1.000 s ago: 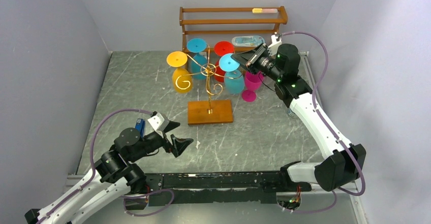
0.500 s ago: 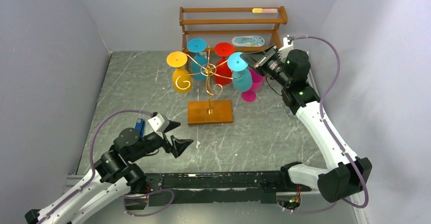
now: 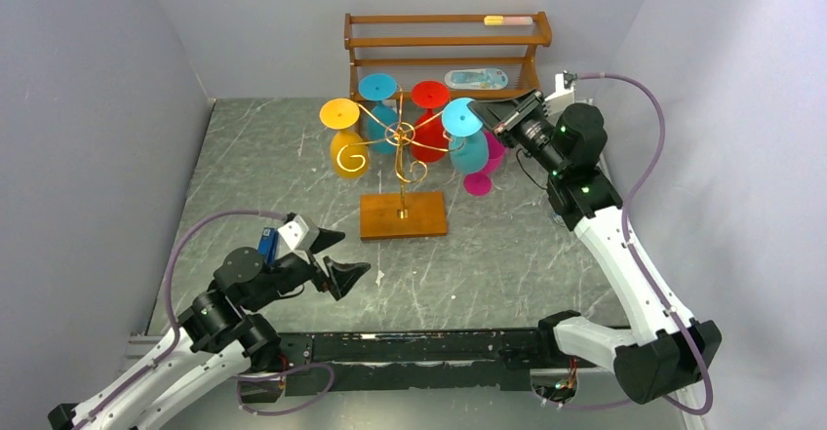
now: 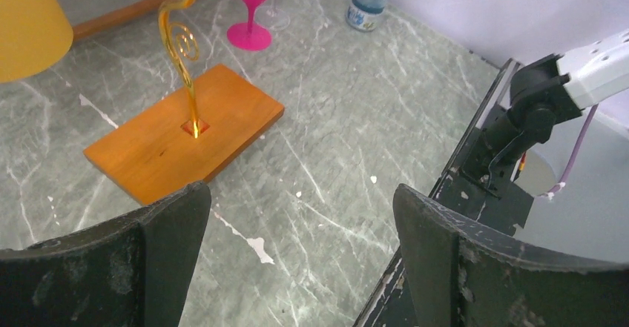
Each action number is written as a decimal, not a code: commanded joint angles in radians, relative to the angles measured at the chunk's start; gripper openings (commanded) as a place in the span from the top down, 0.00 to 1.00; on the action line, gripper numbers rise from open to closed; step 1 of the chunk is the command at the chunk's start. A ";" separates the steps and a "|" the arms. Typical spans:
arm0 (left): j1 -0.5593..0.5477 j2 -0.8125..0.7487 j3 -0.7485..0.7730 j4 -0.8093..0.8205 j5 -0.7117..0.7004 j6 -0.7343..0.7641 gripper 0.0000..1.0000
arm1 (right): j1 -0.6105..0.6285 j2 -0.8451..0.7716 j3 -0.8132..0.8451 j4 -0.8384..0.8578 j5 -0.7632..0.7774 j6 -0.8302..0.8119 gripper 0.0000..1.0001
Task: Take the wine glass off the wine glass rack
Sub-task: Pick up the wine glass from the wine rack, then place the wine glass at the center of the board.
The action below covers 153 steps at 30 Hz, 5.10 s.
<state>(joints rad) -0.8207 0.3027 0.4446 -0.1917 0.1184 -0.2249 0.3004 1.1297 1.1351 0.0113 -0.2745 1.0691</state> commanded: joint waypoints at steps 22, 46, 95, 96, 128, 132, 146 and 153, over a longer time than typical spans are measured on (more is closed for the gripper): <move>0.012 0.149 0.149 -0.157 -0.037 -0.149 0.03 | 0.000 -0.376 -0.200 -0.173 0.071 -0.334 1.00; -0.056 0.406 0.019 0.628 0.252 -0.548 0.21 | 0.001 -0.460 -0.319 -0.139 -0.300 -0.353 1.00; -0.468 0.702 -0.083 1.230 -0.282 -0.566 0.79 | 0.247 -0.391 -0.390 -0.028 -0.562 -0.393 1.00; -0.468 0.701 -0.082 1.223 -0.279 -0.560 0.82 | 0.248 -0.390 -0.391 -0.028 -0.573 -0.395 1.00; -0.466 0.600 0.095 0.706 -0.145 -0.309 0.90 | 0.262 -0.435 -0.466 0.013 -0.686 -0.545 1.00; -0.466 0.587 0.064 0.761 -0.149 -0.307 0.95 | 0.263 -0.440 -0.475 0.037 -0.700 -0.538 1.00; -0.466 0.477 -0.015 0.653 -0.011 -0.067 0.95 | 0.261 -0.548 -0.453 -0.008 -0.424 -0.573 0.54; -0.466 0.397 -0.084 0.565 0.127 0.081 0.95 | 0.261 -0.627 -0.472 -0.078 -0.013 -0.526 0.39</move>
<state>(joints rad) -1.2846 0.7185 0.3817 0.4442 0.1211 -0.2745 0.5587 0.5285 0.6746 -0.0105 -0.5892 0.5163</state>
